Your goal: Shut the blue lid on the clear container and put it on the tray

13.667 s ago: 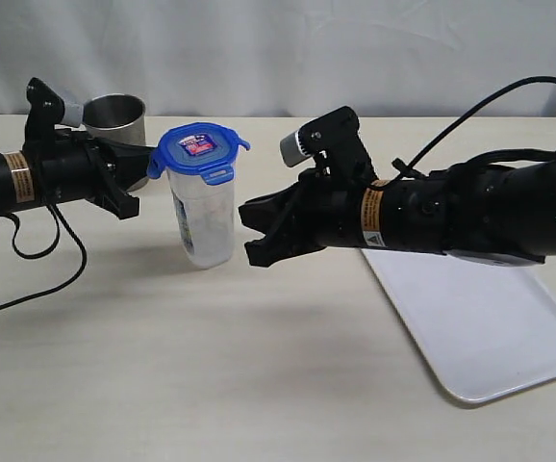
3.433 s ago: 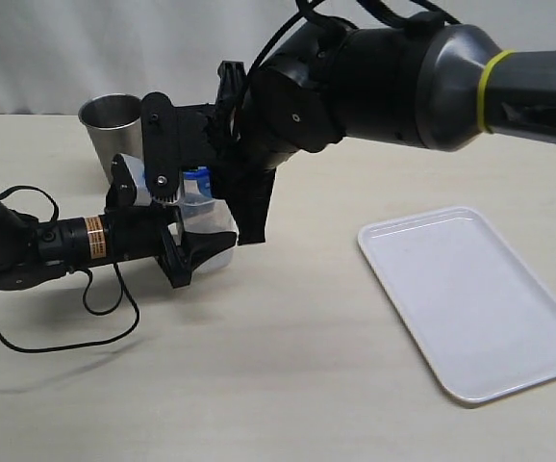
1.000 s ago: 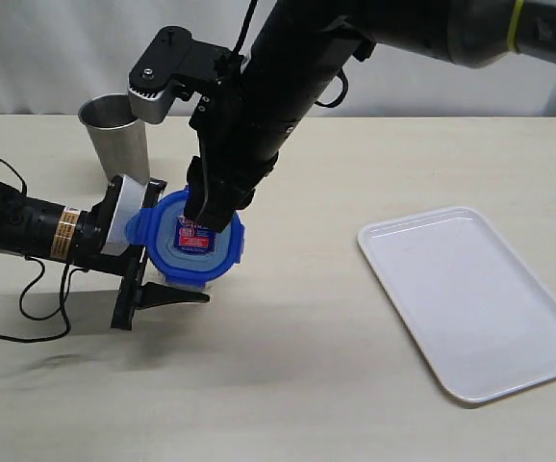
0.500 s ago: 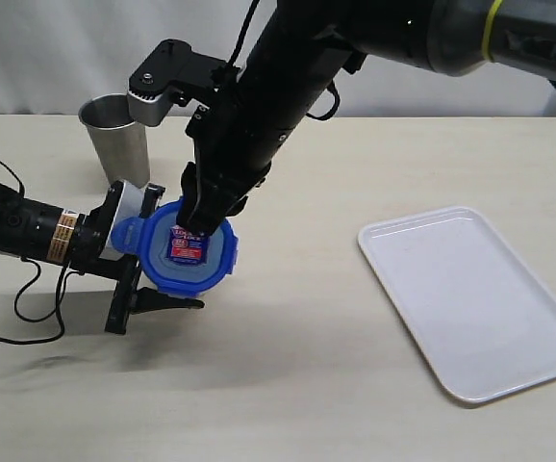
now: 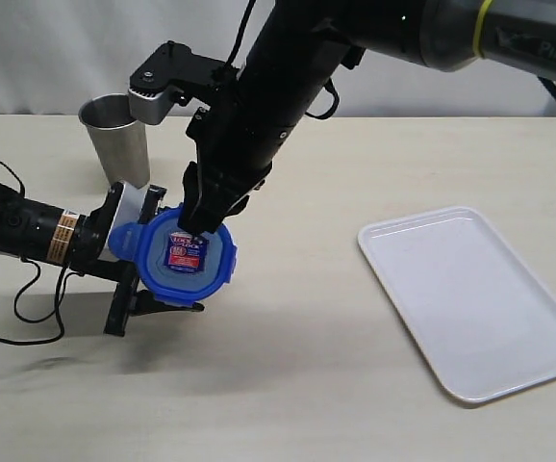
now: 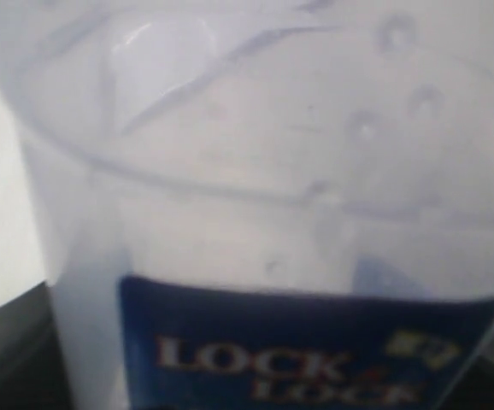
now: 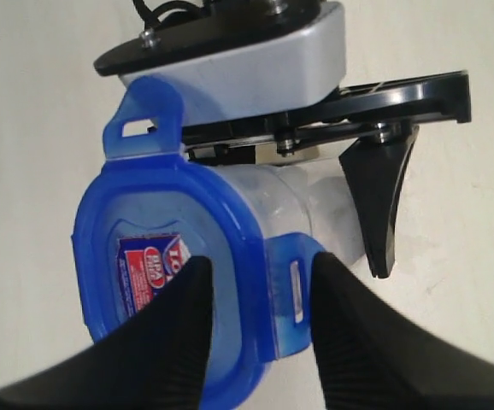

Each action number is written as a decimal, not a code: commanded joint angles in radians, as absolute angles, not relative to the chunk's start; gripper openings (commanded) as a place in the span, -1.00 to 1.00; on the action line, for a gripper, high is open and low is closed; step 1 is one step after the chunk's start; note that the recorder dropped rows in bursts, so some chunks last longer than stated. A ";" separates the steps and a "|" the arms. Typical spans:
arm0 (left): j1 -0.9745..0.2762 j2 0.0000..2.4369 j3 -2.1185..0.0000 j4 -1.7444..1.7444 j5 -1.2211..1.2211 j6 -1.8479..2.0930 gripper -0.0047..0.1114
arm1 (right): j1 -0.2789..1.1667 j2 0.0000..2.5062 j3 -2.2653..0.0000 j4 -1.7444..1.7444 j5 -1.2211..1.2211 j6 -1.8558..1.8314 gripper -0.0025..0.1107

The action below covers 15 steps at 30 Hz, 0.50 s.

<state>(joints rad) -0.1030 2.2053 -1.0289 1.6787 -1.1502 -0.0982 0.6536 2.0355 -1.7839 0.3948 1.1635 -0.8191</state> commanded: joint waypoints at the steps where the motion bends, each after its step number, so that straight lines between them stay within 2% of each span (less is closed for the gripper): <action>1: -0.106 2.191 -1.031 1.590 -1.221 -0.183 -0.92 | 0.665 2.125 -1.791 0.376 1.221 -0.803 -0.38; 15: -0.106 2.191 -1.031 1.584 -1.221 -0.190 -0.92 | 0.665 2.161 -1.791 0.384 1.221 -0.801 -0.38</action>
